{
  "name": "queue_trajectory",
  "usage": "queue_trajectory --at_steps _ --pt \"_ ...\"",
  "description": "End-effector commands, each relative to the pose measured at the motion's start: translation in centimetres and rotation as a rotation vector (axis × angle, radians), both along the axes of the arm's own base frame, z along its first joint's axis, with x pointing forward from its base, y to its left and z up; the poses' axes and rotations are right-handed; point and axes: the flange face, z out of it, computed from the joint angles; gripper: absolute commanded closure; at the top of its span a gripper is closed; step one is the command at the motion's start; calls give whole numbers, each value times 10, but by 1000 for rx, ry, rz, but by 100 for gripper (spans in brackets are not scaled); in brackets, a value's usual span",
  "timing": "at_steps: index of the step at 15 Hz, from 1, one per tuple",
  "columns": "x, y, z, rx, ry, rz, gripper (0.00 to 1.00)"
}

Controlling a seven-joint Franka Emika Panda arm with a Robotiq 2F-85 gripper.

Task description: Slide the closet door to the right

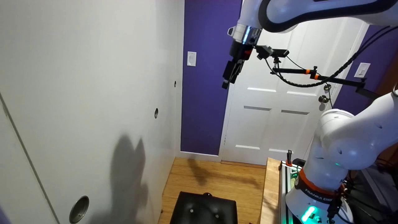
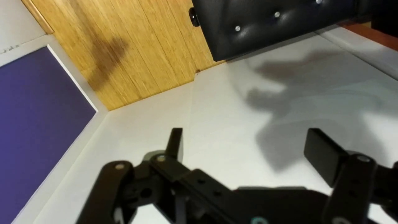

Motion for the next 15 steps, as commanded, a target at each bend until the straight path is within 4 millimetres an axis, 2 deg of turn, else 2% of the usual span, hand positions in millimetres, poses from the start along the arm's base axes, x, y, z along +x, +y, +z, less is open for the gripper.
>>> queue_trajectory --at_steps 1,6,13,14,15 --pt "45 -23 -27 -3 35 64 0" --pt "96 -49 -68 -28 13 178 0" --pt "163 -78 -116 8 -42 221 0" --pt "170 -81 -121 22 -51 210 0" --pt "153 -72 -111 0 -40 208 0"
